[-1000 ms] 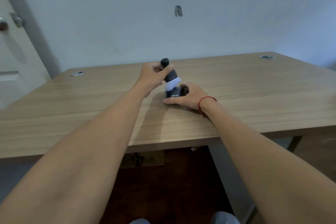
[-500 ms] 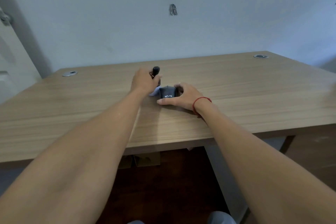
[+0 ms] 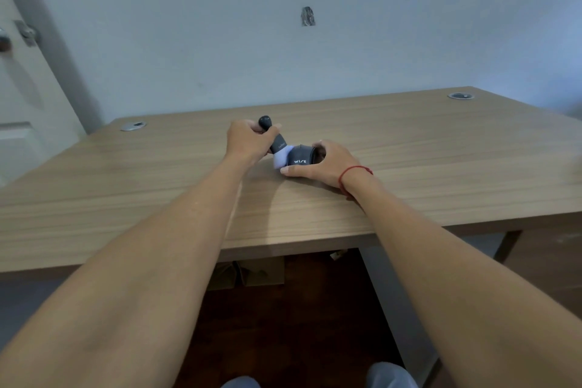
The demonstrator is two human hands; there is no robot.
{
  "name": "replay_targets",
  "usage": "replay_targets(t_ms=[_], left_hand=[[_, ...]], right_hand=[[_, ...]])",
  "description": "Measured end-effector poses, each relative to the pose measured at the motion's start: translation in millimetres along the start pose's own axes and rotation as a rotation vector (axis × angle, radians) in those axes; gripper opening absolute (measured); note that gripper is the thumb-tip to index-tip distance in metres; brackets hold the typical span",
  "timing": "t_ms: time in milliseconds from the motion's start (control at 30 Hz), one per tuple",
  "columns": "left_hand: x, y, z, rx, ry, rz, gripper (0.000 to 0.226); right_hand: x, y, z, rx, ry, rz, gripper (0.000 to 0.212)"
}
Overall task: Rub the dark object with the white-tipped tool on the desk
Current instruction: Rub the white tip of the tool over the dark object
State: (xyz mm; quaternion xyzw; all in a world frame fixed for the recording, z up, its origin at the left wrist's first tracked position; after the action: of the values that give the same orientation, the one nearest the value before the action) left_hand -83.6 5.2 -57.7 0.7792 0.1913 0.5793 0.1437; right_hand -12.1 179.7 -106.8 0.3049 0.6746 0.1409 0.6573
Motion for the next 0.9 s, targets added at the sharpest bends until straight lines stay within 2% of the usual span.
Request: replay_targets(t_ms=[100,167,233,300,400,500,567,667,833,900], left_hand=[[16.6,-11.7,2.4,-0.149,-0.029,0.051,0.026],[31.2,-13.1,4.3,-0.147,-0.068,0.124,0.023],[45.9,-18.3,6.9,-0.161,-0.116,0.157,0.020],[59.9,-33.1,11.3,-0.257,-0.182,0.073,0.022],[70.7,-52.9,17.2,-0.397,-0.241,-0.059,0.029],[58.8,-63.4,13.5,-0.450,-0.151,-0.035,0.033],[47.7,-67.1,8.0,-0.442,-0.085,0.017,0.038],[39.2,-67.6,4.3,-0.423,-0.038,0.077,0.041],[43.9,-52.1,-4.6,-0.221,-0.090,0.102,0.037],[40.5,-58.8,-1.3,-0.299,-0.058,0.108,0.036]], right_hand=[[0.2,0.8,0.1,-0.012,0.000,-0.004,0.080],[0.8,1.5,-1.3,-0.004,-0.007,0.007,0.083],[1.4,0.6,-1.9,-0.009,-0.027,-0.008,0.099],[1.6,-0.9,-0.3,-0.030,-0.044,-0.037,0.124],[-0.6,0.6,2.3,-0.032,-0.052,-0.045,0.128],[0.8,-2.9,-4.2,-0.057,-0.071,-0.047,0.153],[17.0,-11.7,-26.2,-0.084,-0.083,-0.049,0.161],[23.4,-14.1,-39.8,-0.069,-0.051,-0.036,0.156],[-0.7,-1.1,-6.3,-0.067,-0.069,-0.019,0.126],[-4.1,2.0,-8.0,-0.017,-0.031,-0.005,0.135]])
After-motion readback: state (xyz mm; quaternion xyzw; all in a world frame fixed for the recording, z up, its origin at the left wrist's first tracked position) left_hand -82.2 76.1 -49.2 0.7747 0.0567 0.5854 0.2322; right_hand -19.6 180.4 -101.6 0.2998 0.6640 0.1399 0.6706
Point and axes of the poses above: each hand's wrist, its own z-axis away from the middle knuckle, its own y-axis out of the back of the hand, x = y × z, the point moved 10 cm from there along -z, towards the middle knuckle, and after that the axes turned 6 degrees about -z, right-handed, at the moved point
